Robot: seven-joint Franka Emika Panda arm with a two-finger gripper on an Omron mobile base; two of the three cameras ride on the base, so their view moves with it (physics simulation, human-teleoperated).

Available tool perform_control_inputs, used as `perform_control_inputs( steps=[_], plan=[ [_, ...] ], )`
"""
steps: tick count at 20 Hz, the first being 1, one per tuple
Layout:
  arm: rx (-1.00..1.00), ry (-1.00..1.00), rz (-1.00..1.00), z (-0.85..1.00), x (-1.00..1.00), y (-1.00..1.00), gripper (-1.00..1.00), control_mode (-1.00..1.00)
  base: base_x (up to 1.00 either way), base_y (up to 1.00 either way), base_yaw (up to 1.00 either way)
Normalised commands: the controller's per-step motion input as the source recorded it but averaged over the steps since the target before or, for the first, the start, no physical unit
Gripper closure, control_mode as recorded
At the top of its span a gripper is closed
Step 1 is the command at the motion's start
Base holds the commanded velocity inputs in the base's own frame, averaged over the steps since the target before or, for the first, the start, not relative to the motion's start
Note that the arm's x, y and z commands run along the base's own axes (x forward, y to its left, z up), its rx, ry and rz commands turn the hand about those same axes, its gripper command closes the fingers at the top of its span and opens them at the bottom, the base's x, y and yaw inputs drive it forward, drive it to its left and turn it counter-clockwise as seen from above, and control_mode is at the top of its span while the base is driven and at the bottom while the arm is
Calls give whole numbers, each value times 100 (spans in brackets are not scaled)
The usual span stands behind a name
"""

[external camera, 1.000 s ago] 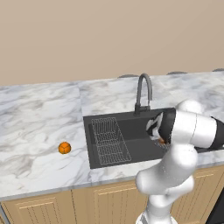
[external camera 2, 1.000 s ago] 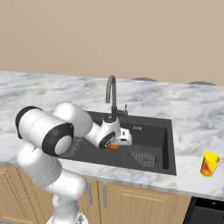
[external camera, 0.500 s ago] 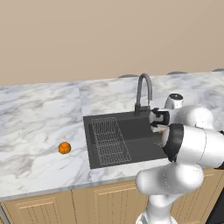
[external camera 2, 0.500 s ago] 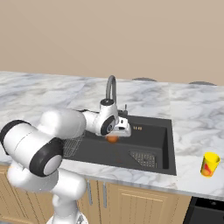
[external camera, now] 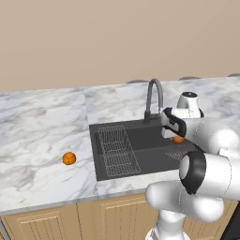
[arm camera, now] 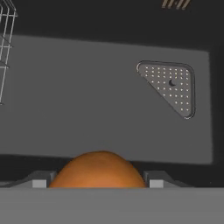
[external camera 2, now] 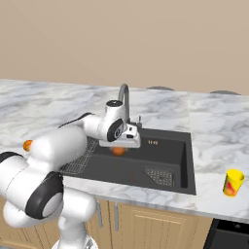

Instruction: Remove the tangerine and orange from the sink. Then move the bowl and cup from the counter to the sink for washing.

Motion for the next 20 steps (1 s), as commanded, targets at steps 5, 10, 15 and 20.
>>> perform_control_inputs(
  steps=[5, 10, 15, 20],
  plan=[
    [0, 1, 0, 13, -27, 45, 100, -100, 0, 0, 0],
    [0, 0, -3, 7, -23, 49, 100, -100, 0, 0, 0],
    [0, 0, -5, 6, -18, 52, 100, -100, 0, 0, 0],
    [0, 5, -5, 11, -11, 55, 100, -100, 0, 0, 0]
  ],
)
